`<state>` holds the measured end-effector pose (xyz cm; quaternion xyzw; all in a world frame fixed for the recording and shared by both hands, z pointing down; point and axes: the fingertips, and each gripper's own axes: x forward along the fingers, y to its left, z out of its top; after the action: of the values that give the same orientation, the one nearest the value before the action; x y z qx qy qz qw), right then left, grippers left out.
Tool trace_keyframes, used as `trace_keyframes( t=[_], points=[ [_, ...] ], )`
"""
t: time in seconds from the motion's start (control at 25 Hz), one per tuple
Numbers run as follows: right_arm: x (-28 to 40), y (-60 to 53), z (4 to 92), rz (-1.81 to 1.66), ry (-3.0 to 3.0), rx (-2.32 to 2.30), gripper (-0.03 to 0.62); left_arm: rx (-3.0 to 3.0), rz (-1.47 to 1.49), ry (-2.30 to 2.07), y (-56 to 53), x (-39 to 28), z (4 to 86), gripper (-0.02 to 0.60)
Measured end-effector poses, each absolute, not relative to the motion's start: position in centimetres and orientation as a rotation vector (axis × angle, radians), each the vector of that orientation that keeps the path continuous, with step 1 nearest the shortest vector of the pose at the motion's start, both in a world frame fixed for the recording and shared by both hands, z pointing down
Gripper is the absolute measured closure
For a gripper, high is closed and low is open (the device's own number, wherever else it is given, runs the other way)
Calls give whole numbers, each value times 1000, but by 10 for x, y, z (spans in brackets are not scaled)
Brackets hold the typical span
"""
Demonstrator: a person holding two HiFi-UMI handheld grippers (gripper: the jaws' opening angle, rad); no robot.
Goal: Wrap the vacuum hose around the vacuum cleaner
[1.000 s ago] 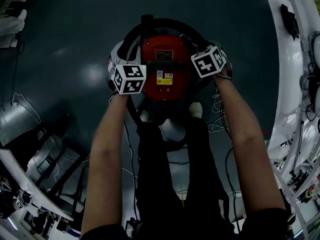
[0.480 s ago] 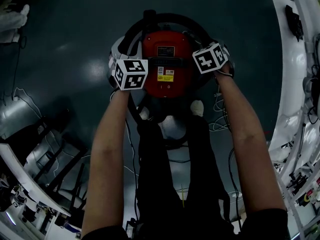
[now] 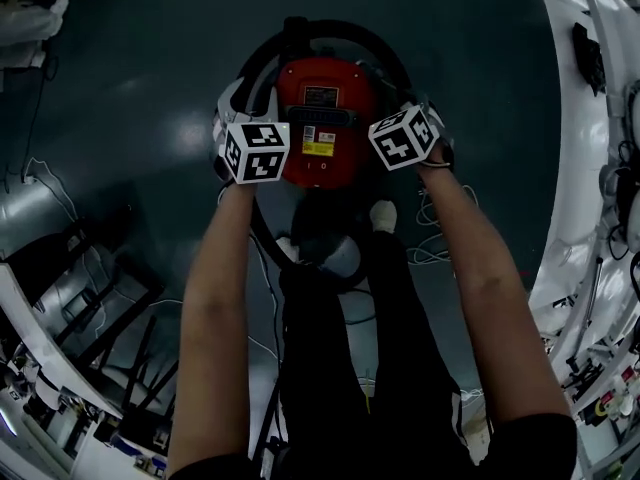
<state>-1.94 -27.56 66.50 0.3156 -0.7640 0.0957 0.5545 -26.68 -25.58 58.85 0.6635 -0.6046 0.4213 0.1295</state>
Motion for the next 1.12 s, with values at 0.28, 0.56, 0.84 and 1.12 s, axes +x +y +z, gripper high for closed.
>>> trace_keyframes(
  t=[0.28, 0.56, 0.84, 1.12],
  points=[
    [-34, -264, 643, 211, -1872, 797, 522, 1952, 1243, -1738, -241, -269, 584, 403],
    [-33, -260, 632, 229, -1892, 865, 523, 1966, 1197, -1759, -222, -274, 576, 407],
    [-42, -255, 604, 250, -1937, 904, 523, 1959, 1122, -1730, -198, -263, 571, 408],
    [-48, -236, 583, 267, -1976, 929, 523, 1967, 1085, -1712, -174, -253, 562, 410]
  ],
)
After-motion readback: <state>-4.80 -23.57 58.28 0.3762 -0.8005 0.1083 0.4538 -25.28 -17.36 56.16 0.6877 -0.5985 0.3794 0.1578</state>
